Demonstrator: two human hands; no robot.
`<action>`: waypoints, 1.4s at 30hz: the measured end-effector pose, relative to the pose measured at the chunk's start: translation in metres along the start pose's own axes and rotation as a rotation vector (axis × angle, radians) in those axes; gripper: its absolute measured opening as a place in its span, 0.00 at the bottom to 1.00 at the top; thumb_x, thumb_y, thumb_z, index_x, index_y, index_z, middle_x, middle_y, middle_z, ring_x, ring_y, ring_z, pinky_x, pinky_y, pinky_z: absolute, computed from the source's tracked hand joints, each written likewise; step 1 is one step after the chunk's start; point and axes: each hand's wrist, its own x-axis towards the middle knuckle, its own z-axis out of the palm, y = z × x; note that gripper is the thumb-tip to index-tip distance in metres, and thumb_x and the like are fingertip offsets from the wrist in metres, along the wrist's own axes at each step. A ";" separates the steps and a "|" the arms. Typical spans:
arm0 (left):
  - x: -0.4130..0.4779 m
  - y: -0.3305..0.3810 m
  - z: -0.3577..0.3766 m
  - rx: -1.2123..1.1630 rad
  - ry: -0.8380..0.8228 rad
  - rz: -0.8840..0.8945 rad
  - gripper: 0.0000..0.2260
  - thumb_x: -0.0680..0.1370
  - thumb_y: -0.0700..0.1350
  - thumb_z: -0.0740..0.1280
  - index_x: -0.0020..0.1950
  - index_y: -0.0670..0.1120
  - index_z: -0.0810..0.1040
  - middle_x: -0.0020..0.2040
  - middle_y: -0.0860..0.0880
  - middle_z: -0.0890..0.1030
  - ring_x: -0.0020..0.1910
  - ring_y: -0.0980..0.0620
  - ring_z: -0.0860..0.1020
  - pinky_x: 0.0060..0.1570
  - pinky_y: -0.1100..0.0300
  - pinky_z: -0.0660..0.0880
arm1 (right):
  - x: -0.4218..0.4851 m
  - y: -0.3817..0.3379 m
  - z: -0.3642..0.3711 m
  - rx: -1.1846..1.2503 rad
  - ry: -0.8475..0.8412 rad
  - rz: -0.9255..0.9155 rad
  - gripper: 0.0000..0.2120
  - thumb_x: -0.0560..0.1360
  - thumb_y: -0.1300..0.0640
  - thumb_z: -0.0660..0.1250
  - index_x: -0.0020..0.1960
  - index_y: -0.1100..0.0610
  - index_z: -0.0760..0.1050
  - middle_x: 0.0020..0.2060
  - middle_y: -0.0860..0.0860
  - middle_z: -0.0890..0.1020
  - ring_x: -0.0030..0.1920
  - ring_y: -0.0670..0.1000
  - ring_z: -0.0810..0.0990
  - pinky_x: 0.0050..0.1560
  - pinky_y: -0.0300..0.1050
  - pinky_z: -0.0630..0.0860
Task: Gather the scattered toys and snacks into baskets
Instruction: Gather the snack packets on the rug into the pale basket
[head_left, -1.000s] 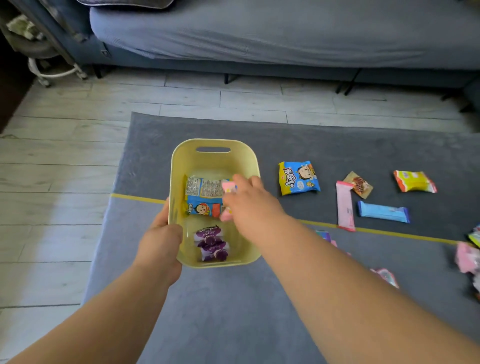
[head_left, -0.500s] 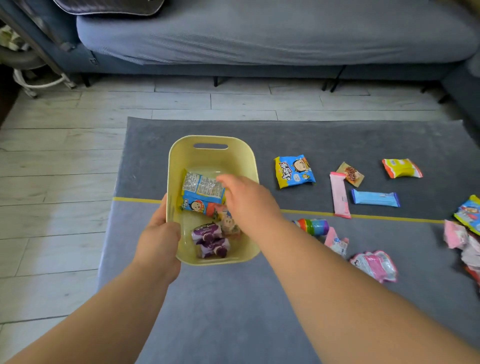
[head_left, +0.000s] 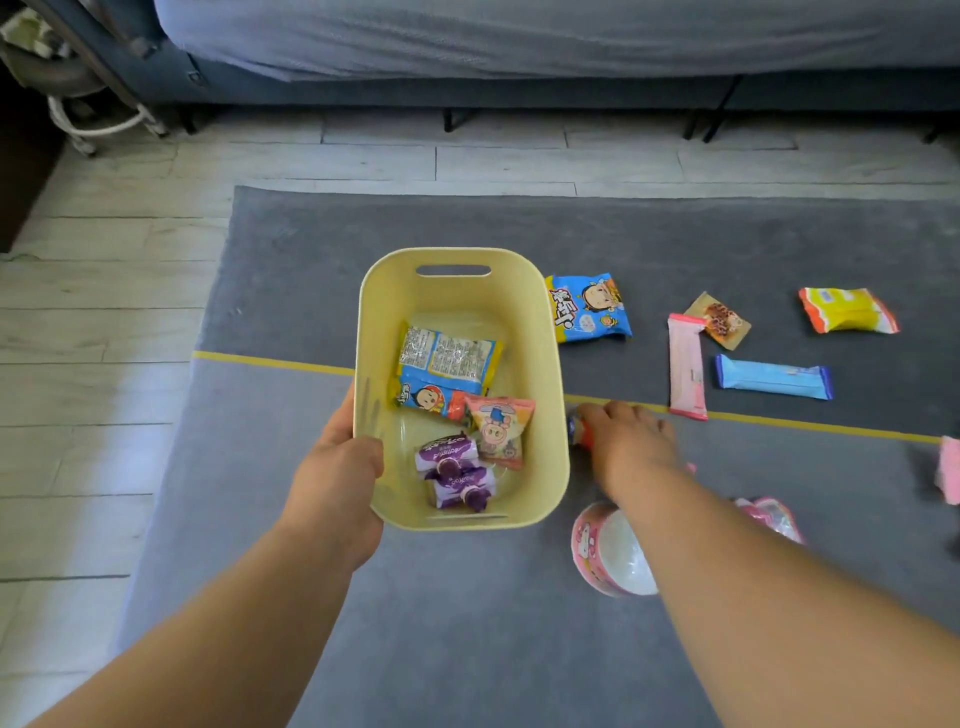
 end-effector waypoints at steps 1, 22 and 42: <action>-0.002 -0.002 0.003 -0.003 0.006 0.000 0.37 0.68 0.24 0.47 0.65 0.53 0.78 0.50 0.46 0.86 0.44 0.44 0.85 0.35 0.51 0.82 | 0.004 0.003 0.001 -0.023 0.009 -0.014 0.25 0.76 0.55 0.62 0.71 0.45 0.61 0.68 0.54 0.67 0.69 0.59 0.64 0.66 0.55 0.63; -0.016 -0.013 0.048 -0.073 -0.029 0.009 0.39 0.68 0.22 0.46 0.63 0.53 0.80 0.51 0.43 0.86 0.46 0.41 0.85 0.34 0.50 0.81 | -0.033 -0.066 -0.106 0.961 0.694 -0.252 0.22 0.68 0.52 0.72 0.58 0.52 0.68 0.50 0.47 0.76 0.50 0.51 0.76 0.47 0.44 0.73; -0.003 -0.012 0.025 -0.145 -0.009 0.013 0.37 0.68 0.22 0.45 0.66 0.47 0.78 0.55 0.41 0.84 0.45 0.44 0.85 0.33 0.55 0.81 | -0.032 -0.108 -0.052 0.310 0.104 -0.533 0.19 0.73 0.47 0.65 0.62 0.50 0.68 0.56 0.53 0.78 0.56 0.58 0.78 0.47 0.49 0.71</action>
